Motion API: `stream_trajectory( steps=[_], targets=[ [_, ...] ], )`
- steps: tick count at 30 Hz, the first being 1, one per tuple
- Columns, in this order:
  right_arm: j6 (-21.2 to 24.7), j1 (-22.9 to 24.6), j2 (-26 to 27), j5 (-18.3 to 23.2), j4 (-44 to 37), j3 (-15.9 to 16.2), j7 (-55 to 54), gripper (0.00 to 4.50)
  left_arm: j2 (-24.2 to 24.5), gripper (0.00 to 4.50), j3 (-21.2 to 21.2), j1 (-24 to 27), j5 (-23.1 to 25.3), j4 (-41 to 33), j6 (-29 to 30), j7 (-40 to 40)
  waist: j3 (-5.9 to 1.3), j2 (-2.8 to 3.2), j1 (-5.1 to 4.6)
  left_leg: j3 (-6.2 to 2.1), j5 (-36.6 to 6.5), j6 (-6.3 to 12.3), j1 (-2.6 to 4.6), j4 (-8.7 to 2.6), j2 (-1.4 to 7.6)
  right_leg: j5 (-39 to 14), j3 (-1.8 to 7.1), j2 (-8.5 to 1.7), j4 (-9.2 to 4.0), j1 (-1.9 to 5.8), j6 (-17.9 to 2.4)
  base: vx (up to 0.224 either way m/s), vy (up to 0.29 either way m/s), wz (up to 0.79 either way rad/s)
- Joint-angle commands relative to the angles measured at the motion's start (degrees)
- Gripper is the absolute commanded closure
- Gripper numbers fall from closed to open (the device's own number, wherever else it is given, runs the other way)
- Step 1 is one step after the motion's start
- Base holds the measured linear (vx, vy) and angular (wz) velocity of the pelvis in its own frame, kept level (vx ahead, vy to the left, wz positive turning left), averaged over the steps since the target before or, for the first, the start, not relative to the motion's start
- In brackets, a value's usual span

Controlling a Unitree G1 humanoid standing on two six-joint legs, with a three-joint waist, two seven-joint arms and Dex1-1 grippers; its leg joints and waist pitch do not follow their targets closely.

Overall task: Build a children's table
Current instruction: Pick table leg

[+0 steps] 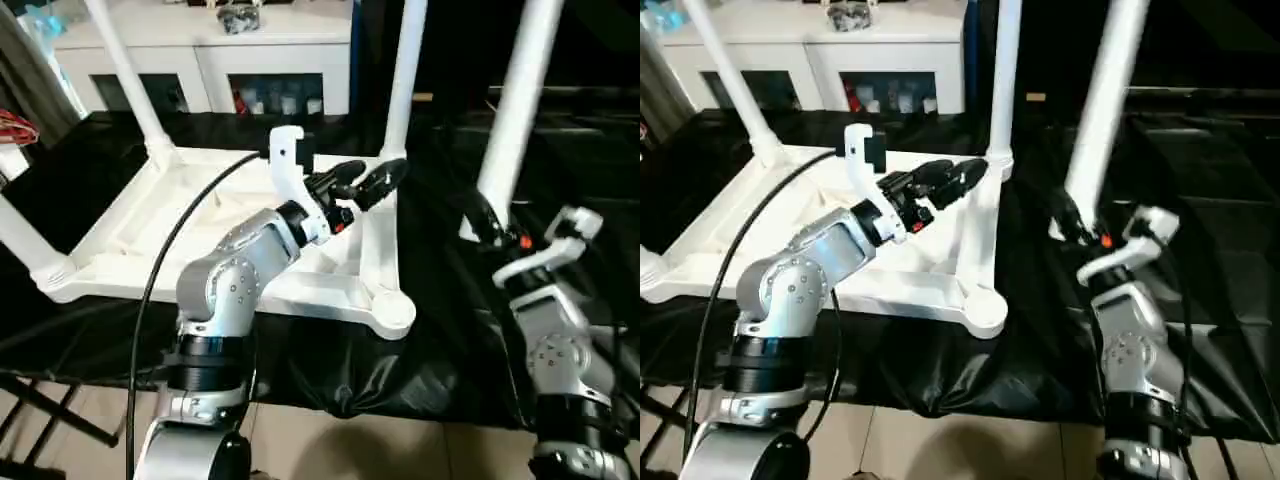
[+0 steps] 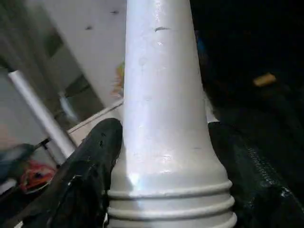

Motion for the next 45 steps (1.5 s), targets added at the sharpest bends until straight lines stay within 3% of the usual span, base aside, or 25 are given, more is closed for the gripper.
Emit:
stream_trajectory(
  steps=[1,2,3,4,8,9,10,15,16,17,19,21,22,24,25,32,35,38,45],
  targets=[
    [0.8,0.9,0.4,-1.8,-3.6,4.0,1.5,1.78,-0.9,0.00,0.8,-2.1,-1.3,0.9,0.5,0.5,-4.36,-1.60,0.34,-0.26,-10.6,4.33,0.54,-4.01,1.23,-21.8,1.94,-2.51,-5.14,2.85,-7.0,0.000,0.000,0.00],
    [1.0,1.4,0.5,-2.5,-5.0,5.9,1.9,1.78,-1.4,0.00,0.9,-2.7,-1.5,1.8,0.4,0.8,-4.30,-2.21,0.27,-0.26,-10.8,4.20,0.50,-4.13,1.29,-21.4,1.93,-2.51,-5.23,2.90,-7.1,0.000,0.000,0.00],
    [1.2,1.4,0.7,-3.1,-5.7,7.4,2.4,1.78,-1.7,0.00,0.8,-3.2,-1.0,3.0,-0.4,1.0,-4.37,-2.15,0.34,-0.31,-10.5,4.07,0.43,-4.10,1.27,-20.9,1.97,-2.58,-5.00,3.02,-7.1,0.000,0.000,0.00],
    [1.3,1.5,0.8,-3.5,-6.0,8.2,2.5,1.78,-1.9,0.00,0.9,-3.5,-0.9,3.8,-0.8,1.3,-4.26,-2.51,0.42,-0.28,-10.3,4.17,0.30,-4.14,1.20,-21.0,2.02,-2.69,-5.05,3.07,-7.0,0.000,0.000,0.00],
    [0.8,1.6,1.9,-5.8,-6.9,12.6,2.8,1.78,-3.0,0.00,1.8,-4.9,-1.2,7.2,-3.1,2.0,-4.27,-2.49,0.38,-0.36,-10.2,3.96,0.41,-4.21,1.27,-20.1,2.10,-2.68,-5.05,3.04,-7.2,0.000,0.000,0.00],
    [0.5,1.7,2.0,-6.5,-6.5,13.2,2.6,1.78,-3.1,0.00,1.9,-5.1,-1.2,7.6,-3.5,2.0,-4.33,-2.22,0.34,-0.32,-10.1,3.84,0.46,-4.16,1.27,-19.3,2.15,-2.66,-5.03,3.05,-7.5,0.000,0.000,0.00],
    [-0.5,2.0,2.2,-7.8,-6.0,14.5,2.7,1.78,-3.4,0.00,1.9,-5.4,-1.2,8.3,-4.3,1.9,-4.43,-2.38,0.32,-0.34,-9.5,3.84,0.38,-4.12,1.31,-17.9,2.18,-2.66,-4.82,3.17,-7.9,0.000,0.000,0.00],
    [-1.3,2.2,2.6,-9.5,-6.2,16.5,2.1,1.78,-3.5,0.00,2.8,-6.6,-0.7,10.8,-5.2,3.0,-4.25,-2.46,0.42,-0.33,-10.2,3.94,0.48,-4.26,1.45,-16.9,2.27,-2.75,-4.64,3.21,-9.0,0.000,0.000,0.00],
    [-1.5,2.0,2.6,-10.1,-6.1,17.0,1.9,1.78,-3.4,0.18,3.1,-6.9,-0.3,11.6,-5.4,4.0,-4.27,-2.42,0.44,-0.37,-10.5,3.72,0.55,-4.28,1.51,-17.3,2.29,-2.81,-4.64,3.21,-8.9,0.000,0.000,0.00],
    [-2.2,1.6,2.0,-12.5,-5.1,18.8,1.7,1.78,-3.3,0.37,3.9,-7.3,0.0,12.4,-7.0,5.6,-4.27,-1.47,0.55,-0.53,-10.8,3.46,0.59,-4.31,1.54,-17.2,2.28,-2.87,-4.55,3.23,-8.9,0.000,0.000,0.00],
    [-3.2,1.1,1.6,-14.6,-4.1,20.2,1.6,1.78,-3.2,0.51,4.5,-7.5,0.1,12.6,-7.7,7.2,-4.29,-1.97,0.26,-0.48,-11.0,3.01,0.53,-4.32,1.52,-16.3,2.31,-2.79,-4.57,3.35,-8.9,0.000,0.000,0.00],
    [-3.5,0.8,1.7,-15.3,-3.5,20.4,1.1,1.78,-3.1,0.51,4.8,-7.6,0.0,12.6,-7.8,7.6,-4.28,-2.27,0.15,-0.40,-11.0,3.09,0.48,-4.28,1.47,-16.1,2.30,-2.74,-4.62,3.33,-9.0,0.000,0.000,0.00],
    [-4.4,0.2,1.6,-17.4,-2.3,21.3,-0.2,1.78,-3.1,0.67,5.5,-7.6,-0.1,12.6,-8.1,8.7,-4.28,-1.94,0.24,-0.43,-10.8,3.21,0.51,-4.24,1.46,-16.1,2.33,-2.86,-4.52,3.35,-9.4,0.000,0.000,0.00],
    [-5.0,0.1,1.5,-18.4,-1.9,22.1,-0.4,1.78,-3.0,0.84,5.8,-7.7,-0.2,12.7,-8.4,9.2,-4.28,-2.07,0.04,-0.40,-11.0,3.12,0.56,-4.23,1.45,-15.8,2.29,-2.70,-4.55,3.31,-9.7,0.000,0.000,0.00],
    [-5.3,0.0,1.7,-19.0,-1.7,22.4,-0.7,1.78,-3.0,0.89,6.3,-7.7,-0.4,12.9,-8.5,9.6,-4.29,-1.49,0.10,-0.45,-11.0,3.15,0.56,-4.22,1.44,-15.2,2.29,-2.67,-4.51,3.36,-9.8,0.000,0.000,0.00],
    [-8.4,-1.2,1.9,-23.5,1.5,23.8,-4.2,1.78,-2.9,1.59,7.0,-7.9,0.0,13.9,-9.4,13.5,-4.37,-1.38,-0.03,-0.51,-12.6,2.76,0.72,-4.25,1.43,-14.9,2.21,-2.61,-4.55,3.34,-10.1,0.000,0.000,0.00],
    [-9.2,-1.7,2.6,-24.0,2.5,24.2,-4.2,1.78,-2.7,1.73,7.3,-7.9,-0.5,14.1,-8.9,13.0,-4.39,-1.12,0.01,-0.57,-12.8,2.89,0.69,-4.32,1.49,-14.1,2.21,-2.59,-4.51,3.37,-10.2,0.000,0.000,0.00],
    [-9.4,-1.8,2.8,-24.0,2.7,24.4,-4.1,1.78,-2.6,2.14,7.3,-7.9,-0.7,14.0,-8.7,12.9,-4.39,-1.18,-0.01,-0.57,-12.7,3.18,0.69,-4.31,1.54,-12.6,2.24,-2.62,-4.32,3.46,-11.0,0.000,0.000,0.00],
    [-11.2,-3.6,2.8,-24.4,4.4,25.2,-3.1,1.78,-2.1,2.52,6.6,-7.9,-2.3,12.7,-8.7,11.1,-4.36,-1.30,0.04,-0.55,-12.9,3.18,0.77,-4.34,1.60,-13.0,2.28,-2.66,-4.24,3.44,-11.4,0.000,0.000,0.00]
  ],
)
